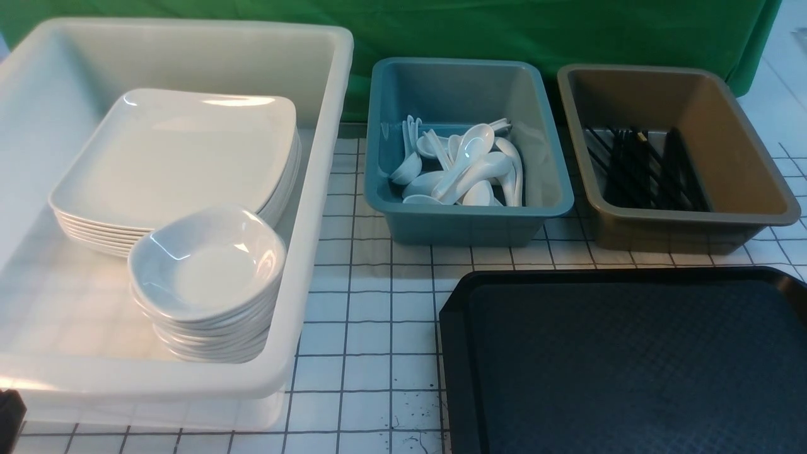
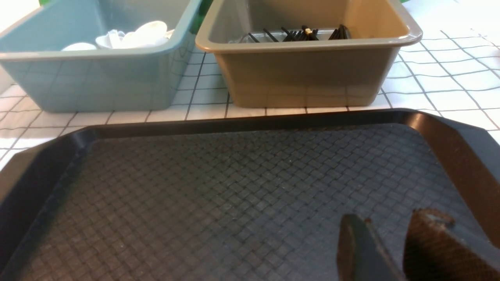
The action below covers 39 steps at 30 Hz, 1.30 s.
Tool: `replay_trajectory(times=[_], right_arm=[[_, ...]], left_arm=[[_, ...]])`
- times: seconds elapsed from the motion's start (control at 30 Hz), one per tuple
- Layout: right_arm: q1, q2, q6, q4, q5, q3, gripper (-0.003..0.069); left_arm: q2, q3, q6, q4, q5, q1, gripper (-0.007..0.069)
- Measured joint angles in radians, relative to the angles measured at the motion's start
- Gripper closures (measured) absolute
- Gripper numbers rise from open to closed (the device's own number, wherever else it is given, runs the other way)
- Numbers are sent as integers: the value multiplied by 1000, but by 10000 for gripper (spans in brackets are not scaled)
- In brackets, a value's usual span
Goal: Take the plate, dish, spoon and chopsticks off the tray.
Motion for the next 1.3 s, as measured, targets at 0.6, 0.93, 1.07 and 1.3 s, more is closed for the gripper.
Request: replay_trajectory(times=[0.6,0.93,1.07,1.3], right_arm=[[0,0,0,0,0,0,419],[0,0,0,0,0,0,419],[0,0,0,0,0,0,419],[0,0,0,0,0,0,419]], left_arm=[[0,0,0,0,0,0,619],[0,0,1,0,0,0,606],[0,0,1,0,0,0,606],[0,0,1,0,0,0,605]])
